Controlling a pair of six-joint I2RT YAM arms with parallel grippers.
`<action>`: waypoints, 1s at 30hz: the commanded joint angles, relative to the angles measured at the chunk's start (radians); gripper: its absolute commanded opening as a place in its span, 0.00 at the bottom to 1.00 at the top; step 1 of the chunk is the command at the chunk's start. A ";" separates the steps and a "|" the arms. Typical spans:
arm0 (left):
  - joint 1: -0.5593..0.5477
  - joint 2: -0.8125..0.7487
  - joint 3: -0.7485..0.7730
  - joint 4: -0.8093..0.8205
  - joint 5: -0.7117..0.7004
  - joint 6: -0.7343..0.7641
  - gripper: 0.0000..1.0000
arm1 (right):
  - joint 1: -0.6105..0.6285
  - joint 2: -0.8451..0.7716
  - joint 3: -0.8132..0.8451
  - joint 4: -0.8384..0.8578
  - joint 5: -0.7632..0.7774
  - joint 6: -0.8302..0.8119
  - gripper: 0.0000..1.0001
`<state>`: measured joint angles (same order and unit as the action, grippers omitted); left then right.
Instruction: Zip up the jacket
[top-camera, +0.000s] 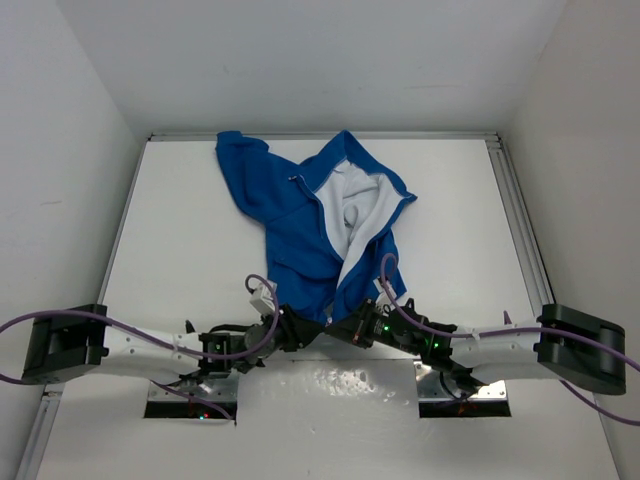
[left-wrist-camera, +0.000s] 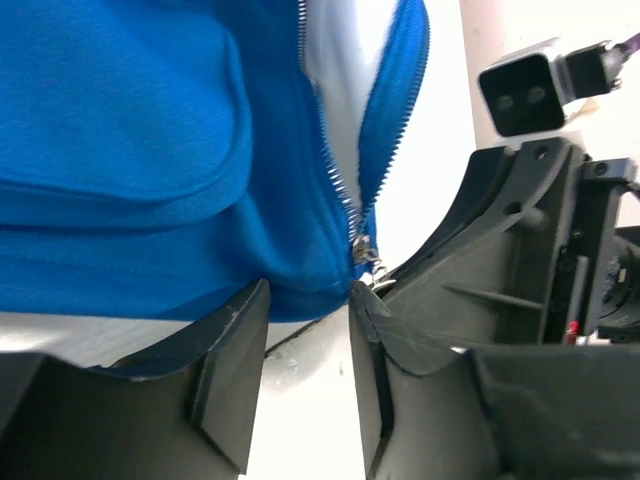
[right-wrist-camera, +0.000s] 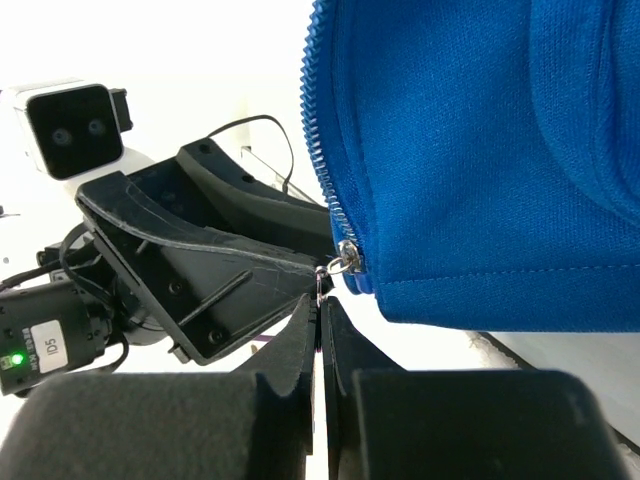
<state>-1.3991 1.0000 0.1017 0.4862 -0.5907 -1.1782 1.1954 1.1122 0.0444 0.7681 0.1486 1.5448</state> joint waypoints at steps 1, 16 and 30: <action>-0.008 0.006 0.039 0.055 -0.026 0.008 0.34 | 0.007 -0.012 -0.109 0.057 -0.018 -0.017 0.00; -0.008 0.045 0.047 0.104 0.016 0.055 0.00 | 0.007 -0.012 -0.104 0.080 -0.009 -0.012 0.00; -0.011 -0.020 -0.083 0.066 0.057 0.051 0.00 | 0.004 -0.101 0.067 -0.147 0.086 -0.112 0.00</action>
<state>-1.3991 0.9844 0.0677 0.5392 -0.5606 -1.1336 1.1957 1.0332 0.0494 0.6609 0.1810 1.4921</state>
